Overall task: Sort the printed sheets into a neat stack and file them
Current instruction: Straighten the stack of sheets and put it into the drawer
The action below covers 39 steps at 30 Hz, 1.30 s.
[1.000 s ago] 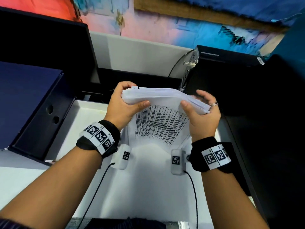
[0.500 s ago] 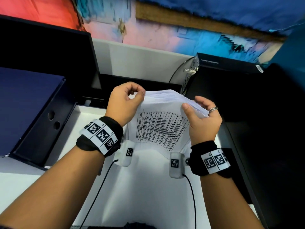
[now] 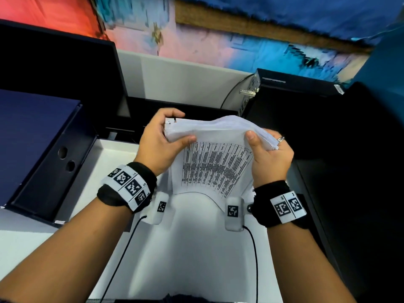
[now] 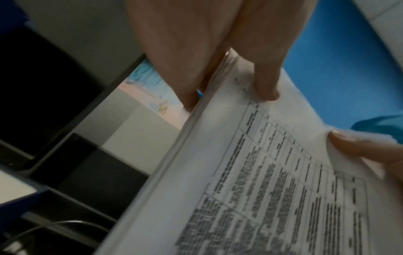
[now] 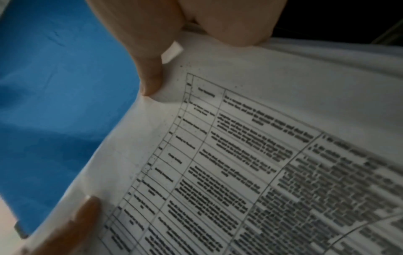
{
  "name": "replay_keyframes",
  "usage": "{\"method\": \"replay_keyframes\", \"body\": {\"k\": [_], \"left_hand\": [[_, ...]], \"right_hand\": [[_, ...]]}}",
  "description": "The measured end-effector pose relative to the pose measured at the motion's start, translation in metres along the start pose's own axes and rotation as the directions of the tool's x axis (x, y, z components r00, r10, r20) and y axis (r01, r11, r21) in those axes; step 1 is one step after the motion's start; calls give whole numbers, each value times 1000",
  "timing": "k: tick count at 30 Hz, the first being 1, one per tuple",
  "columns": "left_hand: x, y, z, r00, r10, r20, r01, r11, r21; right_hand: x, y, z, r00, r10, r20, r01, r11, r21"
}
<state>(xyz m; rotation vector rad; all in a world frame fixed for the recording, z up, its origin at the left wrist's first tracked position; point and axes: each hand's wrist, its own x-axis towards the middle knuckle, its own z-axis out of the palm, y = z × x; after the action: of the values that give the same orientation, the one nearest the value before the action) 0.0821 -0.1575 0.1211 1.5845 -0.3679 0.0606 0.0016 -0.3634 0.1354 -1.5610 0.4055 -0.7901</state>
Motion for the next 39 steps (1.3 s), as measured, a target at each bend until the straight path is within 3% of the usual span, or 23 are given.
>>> {"method": "replay_keyframes", "body": {"k": [2, 5, 9, 13, 17, 20, 22, 24, 26, 29, 32, 34, 36, 39], "left_hand": [[3, 1, -2, 1000, 10, -13, -11, 998, -63], [-2, -10, 0, 996, -79, 48, 84, 992, -97], [-4, -12, 6, 991, -124, 50, 128, 988, -91], [-10, -5, 20, 997, -18, -71, 12, 996, -91], [-6, -4, 27, 964, 68, -257, -77, 997, -25], [2, -8, 22, 953, 83, -291, -85, 996, 6], [3, -8, 20, 965, 77, -252, -84, 996, -16], [4, -8, 16, 991, 52, -123, -66, 991, -112], [5, -13, 10, 999, -32, -1, 31, 995, -90], [10, -9, 5, 989, -145, 20, 143, 987, 75], [18, 8, 2, 995, -95, 8, 95, 994, -57], [18, 3, -3, 991, -111, 73, 122, 979, -165], [7, -16, -5, 955, -201, 217, 237, 959, -154], [-8, -30, -1, 933, -317, 169, 326, 945, -27]], "right_hand": [[-2, -3, -2, 1000, -17, 1, 17, 999, 33], [-7, -4, -2, 1000, -5, -23, 7, 996, 88], [-3, -4, 5, 991, -1, -134, -3, 1000, -26], [-2, -3, 6, 986, -21, -164, 20, 1000, -7], [-8, 1, 7, 989, -44, -140, 41, 999, -23], [-11, 4, 5, 989, -49, -137, 48, 999, -11], [-13, 5, 4, 993, -34, -114, 35, 999, 11], [-13, 11, 0, 999, -17, -41, 18, 999, 34], [-12, 16, -3, 999, 20, 25, -19, 1000, -20], [-6, 15, -5, 997, 40, 61, -40, 999, -1], [4, 5, -12, 999, -40, 27, 39, 999, 25], [5, 8, -16, 999, -40, 32, 40, 999, 26], [-2, 24, -16, 991, 97, 93, -97, 995, -4], [-15, 37, -8, 941, 302, 150, -293, 953, -81]]}}
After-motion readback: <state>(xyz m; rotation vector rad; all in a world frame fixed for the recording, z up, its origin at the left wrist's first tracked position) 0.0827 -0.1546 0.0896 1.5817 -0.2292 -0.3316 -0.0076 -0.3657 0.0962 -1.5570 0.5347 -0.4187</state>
